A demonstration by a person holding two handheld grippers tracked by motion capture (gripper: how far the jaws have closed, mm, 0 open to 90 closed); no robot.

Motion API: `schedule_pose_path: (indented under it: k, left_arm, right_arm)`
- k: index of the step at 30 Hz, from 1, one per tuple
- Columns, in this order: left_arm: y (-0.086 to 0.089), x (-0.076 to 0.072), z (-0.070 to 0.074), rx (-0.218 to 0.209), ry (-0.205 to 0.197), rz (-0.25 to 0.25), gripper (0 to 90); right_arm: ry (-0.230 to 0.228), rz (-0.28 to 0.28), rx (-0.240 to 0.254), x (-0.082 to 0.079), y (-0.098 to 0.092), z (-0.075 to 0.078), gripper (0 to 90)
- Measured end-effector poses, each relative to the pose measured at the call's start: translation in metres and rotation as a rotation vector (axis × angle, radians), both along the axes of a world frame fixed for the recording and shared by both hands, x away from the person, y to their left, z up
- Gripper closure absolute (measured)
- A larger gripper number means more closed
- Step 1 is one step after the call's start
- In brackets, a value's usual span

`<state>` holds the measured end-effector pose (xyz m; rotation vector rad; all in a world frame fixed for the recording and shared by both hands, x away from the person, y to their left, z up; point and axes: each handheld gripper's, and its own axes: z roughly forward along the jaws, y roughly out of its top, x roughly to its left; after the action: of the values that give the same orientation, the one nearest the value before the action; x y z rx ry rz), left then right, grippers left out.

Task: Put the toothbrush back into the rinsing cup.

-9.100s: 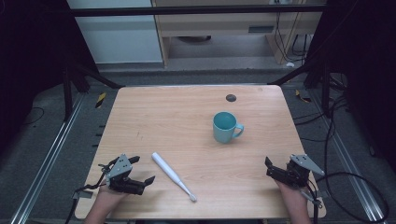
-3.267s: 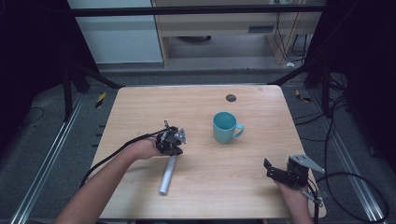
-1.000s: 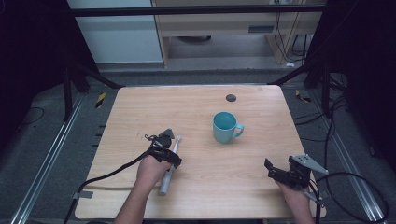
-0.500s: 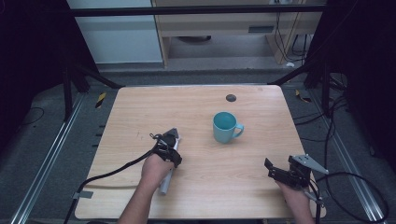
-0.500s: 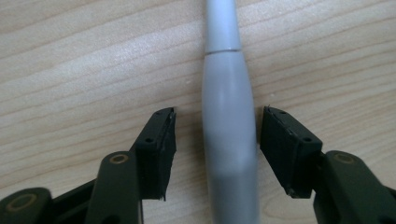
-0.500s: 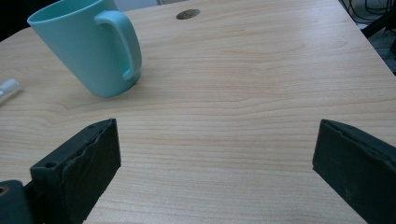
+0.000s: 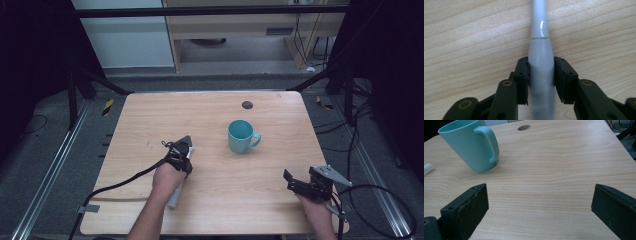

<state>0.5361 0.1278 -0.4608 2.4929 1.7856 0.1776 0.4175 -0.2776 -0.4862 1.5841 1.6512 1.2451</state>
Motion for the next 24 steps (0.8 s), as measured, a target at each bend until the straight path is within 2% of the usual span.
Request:
schedule_pose_path:
  k: [7,9,12,13,14,17,20,21,23,24]
  left_arm:
    - [0.000,-0.002,0.000,0.009,-0.017,-0.009,66.7]
    - [0.001,-0.003,0.002,-0.002,-0.020,-0.015,66.8]
    - [0.004,-0.003,0.008,-0.008,-0.052,-0.024,66.8]
    - [0.006,-0.003,0.011,-0.023,-0.058,-0.025,66.8]
    - [0.008,-0.003,0.016,-0.057,-0.071,-0.025,66.8]
    - [0.013,-0.003,0.026,-0.056,-0.109,-0.033,66.9]
    - [0.018,-0.005,0.035,-0.079,-0.134,-0.042,67.0]
    - [0.020,-0.007,0.038,-0.094,-0.163,-0.050,67.0]
    - [0.023,-0.010,0.044,-0.117,-0.193,-0.061,67.1]
    - [0.025,-0.012,0.048,-0.137,-0.233,-0.067,67.1]
  right_arm:
    - [-0.003,-0.004,0.001,0.000,0.000,0.000,1.3]
    - [-0.004,-0.006,0.003,0.000,-0.001,0.000,1.3]
    - [-0.004,-0.009,0.002,0.000,-0.001,0.001,1.4]
    - [-0.005,-0.010,0.002,0.000,-0.001,0.001,1.4]
    - [-0.006,-0.010,0.001,0.000,-0.001,0.001,1.4]
    - [-0.003,-0.010,-0.001,0.000,-0.001,0.000,1.3]
    - [-0.005,-0.012,-0.002,0.000,-0.001,0.000,1.3]
    - [-0.004,-0.013,-0.002,0.000,-0.001,0.000,1.4]
    - [-0.003,-0.013,-0.003,0.000,-0.001,0.000,1.4]
    - [-0.003,-0.013,-0.001,0.000,-0.001,0.000,1.4]
